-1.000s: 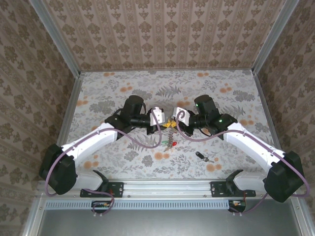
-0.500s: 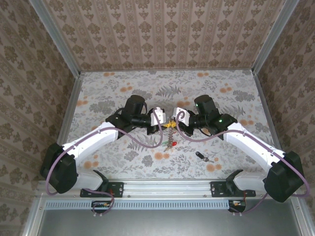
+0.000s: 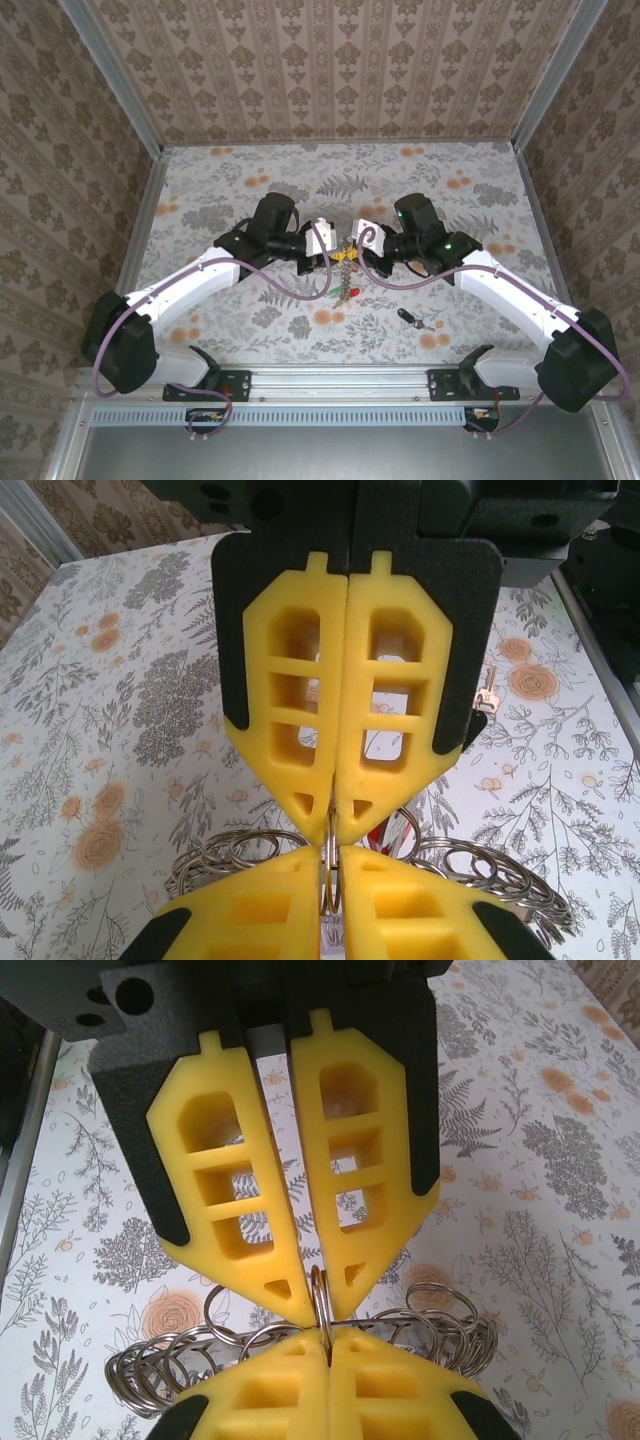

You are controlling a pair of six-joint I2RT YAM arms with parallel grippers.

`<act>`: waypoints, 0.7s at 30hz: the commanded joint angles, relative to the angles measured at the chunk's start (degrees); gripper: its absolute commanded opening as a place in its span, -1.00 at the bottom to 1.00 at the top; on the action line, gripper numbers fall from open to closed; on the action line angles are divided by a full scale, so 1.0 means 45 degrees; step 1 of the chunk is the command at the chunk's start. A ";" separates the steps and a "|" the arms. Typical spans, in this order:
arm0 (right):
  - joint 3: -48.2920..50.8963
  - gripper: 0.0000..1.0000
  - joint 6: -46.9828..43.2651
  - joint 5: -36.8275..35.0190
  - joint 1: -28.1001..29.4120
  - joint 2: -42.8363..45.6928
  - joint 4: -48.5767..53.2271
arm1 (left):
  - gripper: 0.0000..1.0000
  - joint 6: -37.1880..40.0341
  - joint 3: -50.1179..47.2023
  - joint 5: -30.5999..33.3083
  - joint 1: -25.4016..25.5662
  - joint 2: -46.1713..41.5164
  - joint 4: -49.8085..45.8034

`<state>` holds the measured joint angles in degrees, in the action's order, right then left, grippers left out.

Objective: Put the keys on the keyring

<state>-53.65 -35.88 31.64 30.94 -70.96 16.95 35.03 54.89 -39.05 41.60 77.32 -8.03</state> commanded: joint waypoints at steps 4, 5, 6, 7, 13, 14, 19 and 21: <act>-0.0234 -1.00 -0.0250 -0.0136 0.0049 0.0388 -0.0097 | -0.89 0.0260 0.0238 0.0146 0.0012 0.0008 -0.0097; -0.0235 -1.00 -0.0269 -0.0136 0.0039 0.0363 -0.0081 | -0.96 0.0225 0.0206 0.0134 -0.0004 -0.0036 0.0010; -0.0232 -1.00 -0.0286 -0.0140 0.0055 0.0359 -0.0074 | -1.00 0.0201 0.0163 0.0151 -0.0019 -0.0072 0.0104; -0.0227 -1.00 -0.0299 -0.0145 0.0039 0.0339 -0.0050 | -1.00 0.0169 0.0138 0.0142 -0.0010 -0.0091 0.0196; -0.0079 -1.00 -0.0425 -0.0207 0.0041 0.0375 -0.0054 | -1.00 -0.0124 -0.0113 -0.0440 -0.0080 -0.0251 0.0702; 0.0050 -0.96 -0.0426 -0.0124 0.0030 0.0430 -0.0217 | -1.00 -0.0316 -0.0276 -0.0821 -0.0176 -0.0295 0.1092; 0.0437 -0.75 -0.0155 0.1284 -0.0352 0.0369 -0.0952 | -1.00 -0.0924 -0.0486 -0.3086 -0.0437 -0.0325 0.2088; 0.0452 -0.74 -0.0068 0.1645 -0.0409 0.0305 -0.1122 | -1.00 -0.1060 -0.0545 -0.3658 -0.0456 -0.0307 0.2472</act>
<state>-52.53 -36.62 34.37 29.74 -70.22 14.72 32.56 52.66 -46.35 39.64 77.30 -2.72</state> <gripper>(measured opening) 0.129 0.044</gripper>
